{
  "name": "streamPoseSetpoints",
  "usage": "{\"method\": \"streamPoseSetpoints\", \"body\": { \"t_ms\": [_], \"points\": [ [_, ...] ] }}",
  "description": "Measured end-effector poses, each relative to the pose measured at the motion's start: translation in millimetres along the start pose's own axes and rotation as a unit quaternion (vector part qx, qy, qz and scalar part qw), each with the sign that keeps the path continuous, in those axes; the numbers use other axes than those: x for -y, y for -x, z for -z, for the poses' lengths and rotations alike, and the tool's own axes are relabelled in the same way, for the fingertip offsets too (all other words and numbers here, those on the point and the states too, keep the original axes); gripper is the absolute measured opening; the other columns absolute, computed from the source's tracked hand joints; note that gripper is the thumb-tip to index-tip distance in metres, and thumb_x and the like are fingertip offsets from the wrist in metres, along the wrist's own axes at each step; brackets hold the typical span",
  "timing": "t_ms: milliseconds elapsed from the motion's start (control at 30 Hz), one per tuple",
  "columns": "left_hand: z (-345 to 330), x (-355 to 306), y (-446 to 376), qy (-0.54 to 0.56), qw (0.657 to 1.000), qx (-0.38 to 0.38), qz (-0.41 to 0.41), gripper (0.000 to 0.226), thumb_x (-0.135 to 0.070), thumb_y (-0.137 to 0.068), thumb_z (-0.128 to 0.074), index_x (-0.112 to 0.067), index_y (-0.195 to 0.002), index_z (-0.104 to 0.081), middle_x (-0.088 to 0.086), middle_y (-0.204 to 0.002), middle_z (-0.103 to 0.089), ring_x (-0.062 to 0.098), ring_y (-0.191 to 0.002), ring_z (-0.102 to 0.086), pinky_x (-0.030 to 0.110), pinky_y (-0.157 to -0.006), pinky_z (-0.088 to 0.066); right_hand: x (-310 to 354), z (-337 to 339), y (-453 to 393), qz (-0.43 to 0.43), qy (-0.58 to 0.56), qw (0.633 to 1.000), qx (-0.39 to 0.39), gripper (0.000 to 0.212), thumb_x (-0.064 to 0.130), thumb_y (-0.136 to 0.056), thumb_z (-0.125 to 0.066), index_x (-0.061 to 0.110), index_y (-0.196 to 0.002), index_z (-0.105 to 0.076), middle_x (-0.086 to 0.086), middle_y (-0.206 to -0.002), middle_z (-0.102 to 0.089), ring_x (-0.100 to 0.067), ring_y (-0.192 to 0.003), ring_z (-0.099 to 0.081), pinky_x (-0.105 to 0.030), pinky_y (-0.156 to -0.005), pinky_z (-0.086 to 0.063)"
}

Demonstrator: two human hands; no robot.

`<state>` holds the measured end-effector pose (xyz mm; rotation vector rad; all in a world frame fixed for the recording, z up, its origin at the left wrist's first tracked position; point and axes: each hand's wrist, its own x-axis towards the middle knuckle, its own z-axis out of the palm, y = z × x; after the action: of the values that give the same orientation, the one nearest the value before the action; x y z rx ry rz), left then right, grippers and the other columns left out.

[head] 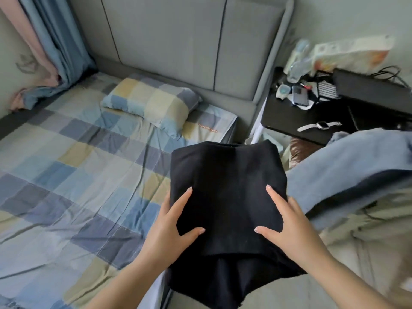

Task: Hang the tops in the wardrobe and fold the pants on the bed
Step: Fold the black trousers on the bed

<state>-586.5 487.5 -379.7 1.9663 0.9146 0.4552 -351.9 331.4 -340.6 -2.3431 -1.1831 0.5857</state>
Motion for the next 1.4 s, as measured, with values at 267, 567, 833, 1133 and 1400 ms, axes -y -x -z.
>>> {"method": "streamPoseSetpoints", "body": {
  "t_ms": [267, 567, 833, 1133, 1400],
  "points": [
    [-59, -97, 54, -0.013, 0.995, 0.075, -0.071, 0.088, -0.039, -0.075, -0.078, -0.064, -0.135, -0.018, -0.027, -0.146, -0.019, -0.038, -0.117, -0.002, -0.003, -0.096, -0.016, -53, 73, 132, -0.034, -0.031, 0.996, -0.075, 0.096, 0.045, -0.076, -0.074, 0.065, -0.13, 0.003, 0.017, -0.138, -0.028, 0.006, -0.118, -0.037, -0.008, -0.084, -0.036],
    [-168, -202, 145, 0.011, 0.974, 0.152, -0.169, 0.088, -0.027, -0.072, -0.083, -0.054, -0.134, -0.027, -0.04, -0.13, -0.015, -0.044, -0.108, 0.0, -0.015, -0.083, -0.01, -140, 143, 309, -0.133, -0.042, 0.979, -0.151, 0.093, 0.043, -0.077, -0.074, 0.056, -0.143, -0.01, 0.023, -0.13, -0.035, 0.003, -0.12, -0.04, -0.016, -0.089, -0.035],
    [-245, -276, 187, 0.014, 0.945, 0.224, -0.238, 0.089, -0.032, -0.071, -0.082, -0.061, -0.132, -0.024, -0.048, -0.127, -0.015, -0.041, -0.11, -0.013, -0.014, -0.085, -0.014, -194, 188, 421, -0.201, -0.044, 0.952, -0.226, 0.092, 0.044, -0.077, -0.074, 0.052, -0.144, -0.012, 0.025, -0.125, -0.031, 0.009, -0.114, -0.033, -0.014, -0.089, -0.033],
    [-331, -335, 124, -0.003, 0.902, 0.329, -0.278, 0.087, -0.036, -0.071, -0.081, -0.068, -0.128, -0.024, -0.049, -0.127, -0.02, -0.029, -0.115, -0.027, -0.003, -0.095, -0.021, -252, 216, 419, -0.282, -0.08, 0.91, -0.294, 0.094, 0.041, -0.077, -0.075, 0.05, -0.145, -0.011, 0.018, -0.137, -0.038, 0.001, -0.13, -0.036, -0.02, -0.101, -0.036],
    [-430, -409, -11, -0.034, 0.838, 0.436, -0.327, 0.087, -0.038, -0.072, -0.081, -0.063, -0.132, -0.022, -0.027, -0.138, -0.025, -0.01, -0.123, -0.03, 0.015, -0.106, -0.026, -309, 256, 342, -0.379, -0.13, 0.84, -0.366, 0.094, 0.041, -0.076, -0.076, 0.048, -0.145, -0.014, 0.011, -0.144, -0.036, -0.003, -0.134, -0.031, -0.026, -0.11, -0.031]
  ]
}}
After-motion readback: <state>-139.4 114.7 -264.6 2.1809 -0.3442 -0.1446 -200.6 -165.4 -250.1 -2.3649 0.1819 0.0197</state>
